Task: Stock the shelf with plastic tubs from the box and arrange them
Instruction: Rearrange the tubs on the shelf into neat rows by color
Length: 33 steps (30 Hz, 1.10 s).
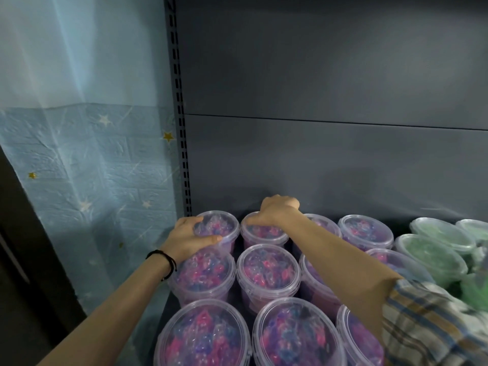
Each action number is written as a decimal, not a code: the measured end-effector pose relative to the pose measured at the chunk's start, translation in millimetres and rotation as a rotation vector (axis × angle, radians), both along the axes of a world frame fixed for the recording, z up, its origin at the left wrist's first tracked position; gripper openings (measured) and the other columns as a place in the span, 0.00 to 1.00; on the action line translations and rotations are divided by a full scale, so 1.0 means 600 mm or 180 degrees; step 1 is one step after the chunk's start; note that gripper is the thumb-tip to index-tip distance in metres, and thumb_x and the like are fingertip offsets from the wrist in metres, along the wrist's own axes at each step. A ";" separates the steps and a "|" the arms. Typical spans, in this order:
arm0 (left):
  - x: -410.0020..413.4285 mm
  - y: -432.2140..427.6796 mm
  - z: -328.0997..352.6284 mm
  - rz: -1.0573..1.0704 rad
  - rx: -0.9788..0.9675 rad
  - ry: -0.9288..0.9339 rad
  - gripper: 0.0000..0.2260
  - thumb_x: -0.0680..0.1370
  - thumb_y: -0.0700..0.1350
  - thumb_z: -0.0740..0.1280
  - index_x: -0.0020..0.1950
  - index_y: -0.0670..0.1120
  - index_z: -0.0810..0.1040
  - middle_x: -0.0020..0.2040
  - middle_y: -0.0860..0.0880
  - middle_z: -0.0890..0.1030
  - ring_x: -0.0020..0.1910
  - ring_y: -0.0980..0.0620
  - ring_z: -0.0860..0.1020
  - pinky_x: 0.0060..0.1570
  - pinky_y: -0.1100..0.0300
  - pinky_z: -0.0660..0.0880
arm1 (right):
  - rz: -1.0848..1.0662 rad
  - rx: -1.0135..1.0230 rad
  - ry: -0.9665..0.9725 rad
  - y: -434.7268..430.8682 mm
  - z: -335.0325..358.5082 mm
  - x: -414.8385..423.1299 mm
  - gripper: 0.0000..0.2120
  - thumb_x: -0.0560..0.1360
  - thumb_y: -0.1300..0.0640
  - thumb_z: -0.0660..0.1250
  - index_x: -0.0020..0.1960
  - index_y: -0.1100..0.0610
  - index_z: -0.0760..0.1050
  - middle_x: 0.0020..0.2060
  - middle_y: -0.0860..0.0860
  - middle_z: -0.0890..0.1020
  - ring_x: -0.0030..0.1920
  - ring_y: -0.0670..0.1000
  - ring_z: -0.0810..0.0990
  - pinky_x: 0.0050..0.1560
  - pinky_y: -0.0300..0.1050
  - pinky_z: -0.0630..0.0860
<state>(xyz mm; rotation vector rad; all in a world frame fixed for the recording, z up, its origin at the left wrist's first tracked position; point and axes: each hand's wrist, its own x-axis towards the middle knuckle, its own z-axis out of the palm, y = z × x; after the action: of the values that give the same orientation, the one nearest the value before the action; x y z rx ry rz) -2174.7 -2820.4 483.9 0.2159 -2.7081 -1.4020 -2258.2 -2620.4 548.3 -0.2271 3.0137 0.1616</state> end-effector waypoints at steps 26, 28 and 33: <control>0.109 0.107 0.027 -0.1226 -0.2082 0.0270 0.44 0.57 0.82 0.50 0.69 0.64 0.66 0.70 0.61 0.64 0.71 0.59 0.56 0.71 0.50 0.49 | 0.0685 -0.0871 -0.0997 0.102 -0.023 0.070 0.48 0.67 0.23 0.56 0.78 0.43 0.43 0.79 0.51 0.44 0.78 0.57 0.42 0.74 0.57 0.46; 0.112 0.110 0.024 -0.1303 -0.1991 0.0269 0.43 0.57 0.82 0.52 0.67 0.64 0.66 0.66 0.64 0.66 0.69 0.60 0.58 0.69 0.52 0.50 | 0.0735 -0.1270 -0.0535 0.094 -0.015 0.047 0.39 0.72 0.28 0.57 0.77 0.45 0.56 0.77 0.52 0.58 0.76 0.56 0.53 0.74 0.53 0.51; 0.108 0.114 0.024 -0.1363 -0.1832 0.0051 0.44 0.56 0.82 0.54 0.67 0.63 0.66 0.62 0.64 0.65 0.65 0.61 0.58 0.65 0.55 0.51 | 0.0526 -0.0931 -0.0234 0.056 -0.023 0.018 0.41 0.68 0.25 0.59 0.72 0.49 0.65 0.70 0.53 0.68 0.72 0.58 0.62 0.71 0.56 0.62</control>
<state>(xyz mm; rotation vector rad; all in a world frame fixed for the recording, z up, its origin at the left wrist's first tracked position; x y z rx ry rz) -2109.8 -2752.2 498.5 -0.4318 -3.1132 -0.6057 -2247.4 -2587.0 534.7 -0.4967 2.9321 -0.2700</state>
